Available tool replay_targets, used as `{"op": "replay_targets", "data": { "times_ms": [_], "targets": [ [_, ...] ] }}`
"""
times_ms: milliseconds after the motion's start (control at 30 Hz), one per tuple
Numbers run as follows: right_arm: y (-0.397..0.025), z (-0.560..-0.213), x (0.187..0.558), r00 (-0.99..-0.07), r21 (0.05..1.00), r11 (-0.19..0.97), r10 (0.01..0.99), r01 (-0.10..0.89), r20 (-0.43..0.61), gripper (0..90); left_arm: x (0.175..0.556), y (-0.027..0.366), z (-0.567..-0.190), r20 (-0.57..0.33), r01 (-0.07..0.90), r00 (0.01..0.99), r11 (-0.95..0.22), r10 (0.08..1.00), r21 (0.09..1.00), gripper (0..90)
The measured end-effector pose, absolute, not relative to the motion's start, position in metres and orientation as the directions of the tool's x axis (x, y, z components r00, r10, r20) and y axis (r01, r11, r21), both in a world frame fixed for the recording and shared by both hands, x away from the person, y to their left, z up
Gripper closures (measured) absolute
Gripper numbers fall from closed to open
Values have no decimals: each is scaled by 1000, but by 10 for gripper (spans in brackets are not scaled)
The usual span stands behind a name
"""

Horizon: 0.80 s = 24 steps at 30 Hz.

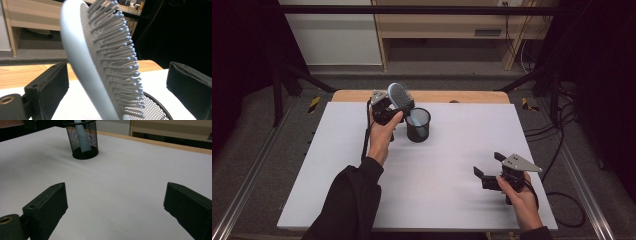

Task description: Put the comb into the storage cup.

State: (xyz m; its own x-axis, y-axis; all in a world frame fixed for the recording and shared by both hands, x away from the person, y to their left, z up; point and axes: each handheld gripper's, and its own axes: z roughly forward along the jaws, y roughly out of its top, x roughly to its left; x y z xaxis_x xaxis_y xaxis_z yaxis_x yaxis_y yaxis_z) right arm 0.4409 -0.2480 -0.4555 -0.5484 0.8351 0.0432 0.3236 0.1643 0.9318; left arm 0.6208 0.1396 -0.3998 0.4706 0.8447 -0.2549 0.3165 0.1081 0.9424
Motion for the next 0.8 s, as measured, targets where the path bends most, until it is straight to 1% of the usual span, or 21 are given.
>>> {"op": "replay_targets", "data": {
  "times_ms": [133,333,800],
  "targets": [
    [-244,-453,439,-550,933,167,834,318,38,52,614,143,-400,-247,317,472,99,846,943,41],
    [-241,-453,439,-551,933,170,833,318,37,52,598,147,-395,-196,289,492,53,848,956,40],
    [-241,-454,438,-549,932,171,835,320,36,52,581,168,-384,-160,262,493,30,855,965,37]
  ]
}}
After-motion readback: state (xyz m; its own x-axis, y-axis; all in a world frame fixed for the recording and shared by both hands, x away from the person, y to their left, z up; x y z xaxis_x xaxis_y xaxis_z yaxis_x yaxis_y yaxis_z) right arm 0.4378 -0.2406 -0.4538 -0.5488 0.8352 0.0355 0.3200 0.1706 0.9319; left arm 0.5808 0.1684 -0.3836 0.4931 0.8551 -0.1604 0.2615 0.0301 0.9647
